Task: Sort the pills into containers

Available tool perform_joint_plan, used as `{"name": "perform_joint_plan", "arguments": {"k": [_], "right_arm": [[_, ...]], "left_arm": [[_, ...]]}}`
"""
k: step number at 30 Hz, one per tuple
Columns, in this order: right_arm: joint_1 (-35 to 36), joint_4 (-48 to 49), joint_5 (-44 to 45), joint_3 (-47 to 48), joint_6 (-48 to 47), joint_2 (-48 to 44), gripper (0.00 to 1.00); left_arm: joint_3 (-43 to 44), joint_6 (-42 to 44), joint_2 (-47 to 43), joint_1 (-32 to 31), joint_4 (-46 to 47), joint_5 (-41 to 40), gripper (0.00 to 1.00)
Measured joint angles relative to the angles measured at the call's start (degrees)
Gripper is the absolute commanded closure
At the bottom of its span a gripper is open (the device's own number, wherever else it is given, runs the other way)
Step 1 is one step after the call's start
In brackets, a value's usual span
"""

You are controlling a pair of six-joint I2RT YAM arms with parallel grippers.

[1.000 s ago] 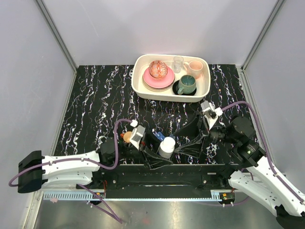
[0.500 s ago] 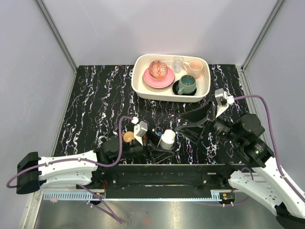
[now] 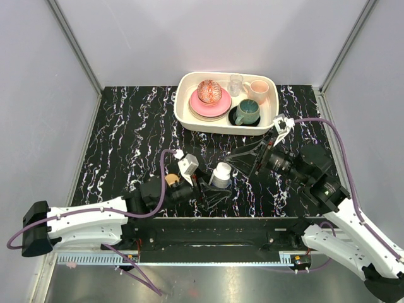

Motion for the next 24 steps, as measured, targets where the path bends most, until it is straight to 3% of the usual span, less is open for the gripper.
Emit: {"name": "perform_joint_plan", "arguments": {"k": [16, 24], "right_arm": [[4.5, 1.0, -0.5, -1.2, 1.8, 2.7, 0.30], [6.5, 0.9, 0.6, -1.8, 1.6, 4.1, 0.43]], "left_arm": [[0.7, 0.1, 1.4, 0.0, -3.1, -2.5, 1.00], [0.8, 0.2, 1.4, 0.0, -3.1, -2.9, 1.00]]}}
